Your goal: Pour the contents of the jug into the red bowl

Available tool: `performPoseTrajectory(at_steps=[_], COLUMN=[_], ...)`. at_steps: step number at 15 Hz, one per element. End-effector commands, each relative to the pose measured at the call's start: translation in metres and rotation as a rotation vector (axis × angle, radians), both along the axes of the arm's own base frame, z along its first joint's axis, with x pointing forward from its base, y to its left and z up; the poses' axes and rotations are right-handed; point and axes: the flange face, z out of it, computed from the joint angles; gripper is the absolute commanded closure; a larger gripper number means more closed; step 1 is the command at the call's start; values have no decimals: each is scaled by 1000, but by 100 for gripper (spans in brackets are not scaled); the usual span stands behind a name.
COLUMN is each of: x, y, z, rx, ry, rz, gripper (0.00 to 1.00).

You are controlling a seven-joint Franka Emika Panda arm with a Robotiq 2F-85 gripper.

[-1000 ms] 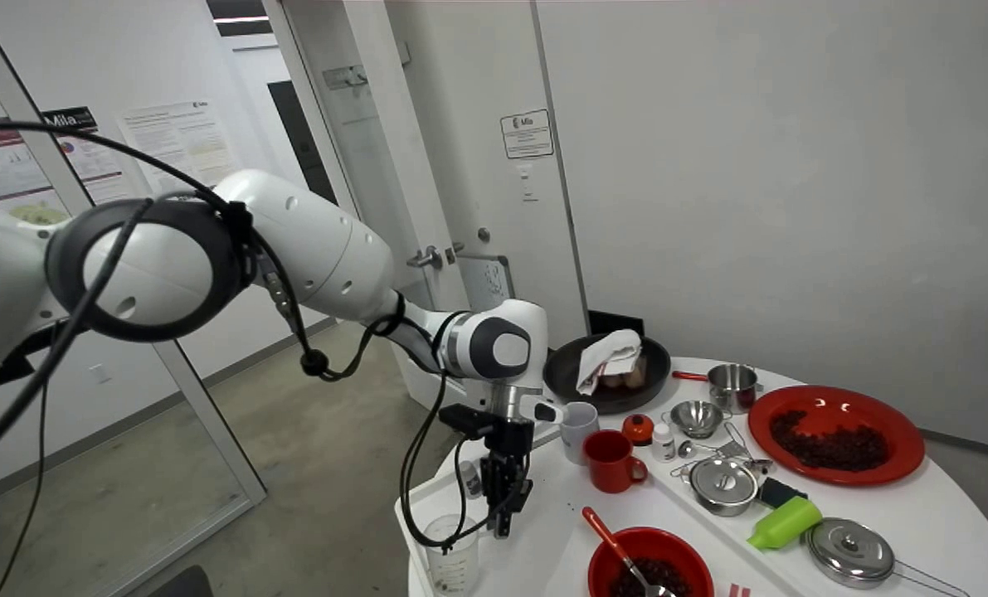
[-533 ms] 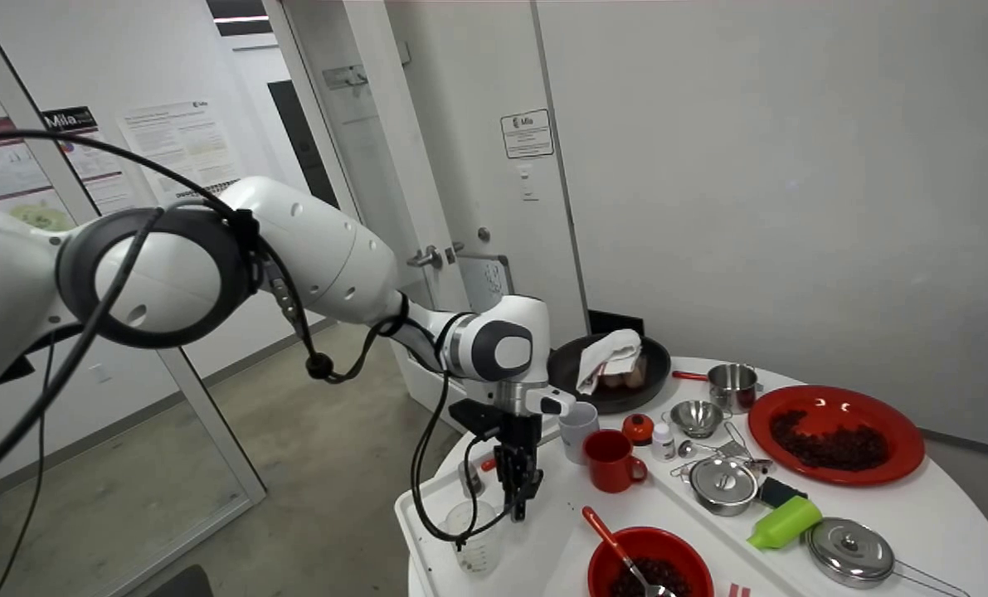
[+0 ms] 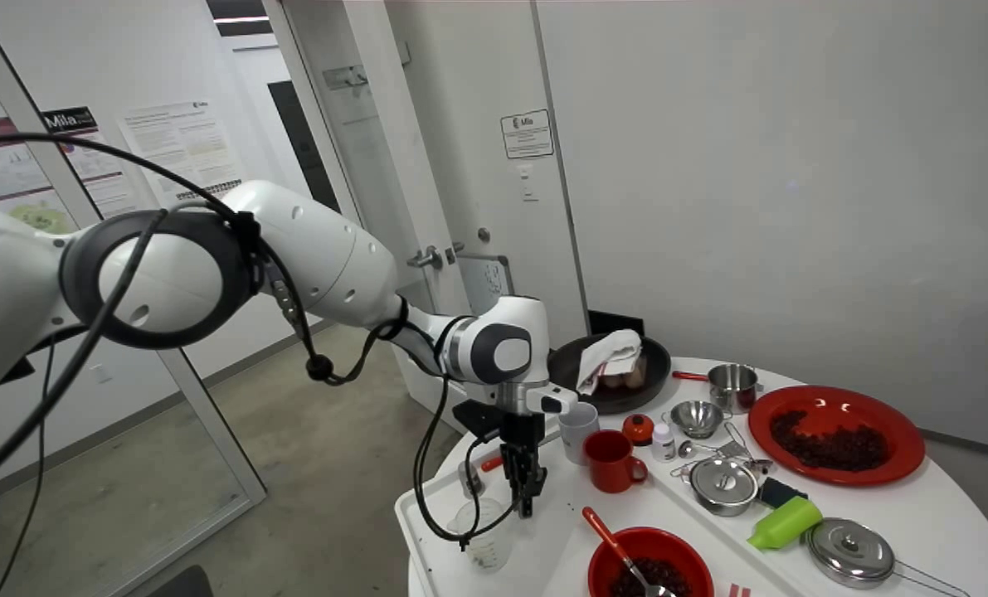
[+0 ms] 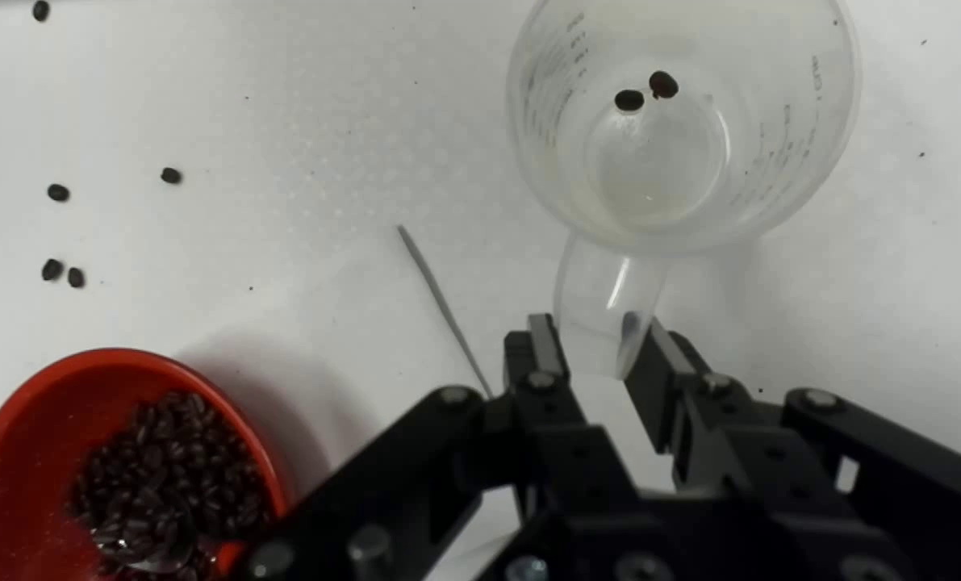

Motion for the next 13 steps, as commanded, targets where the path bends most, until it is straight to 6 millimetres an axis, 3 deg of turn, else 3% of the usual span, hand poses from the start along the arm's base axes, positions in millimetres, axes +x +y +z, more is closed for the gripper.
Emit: performPoseTrajectory(at_steps=[1,3,4,5,6,9,13], x=[1,1,1,0,1,1,1], y=[0,0,0,-1,-1,-2,-2], z=[0,0,0,0,0,-1,-1], rx=[0,-1,-1,16,-1,0,0], ry=[1,0,0,9,2,2,2], rz=[0,0,0,-6,0,0,0], gripper=[74,74,49,48,68,48,48])
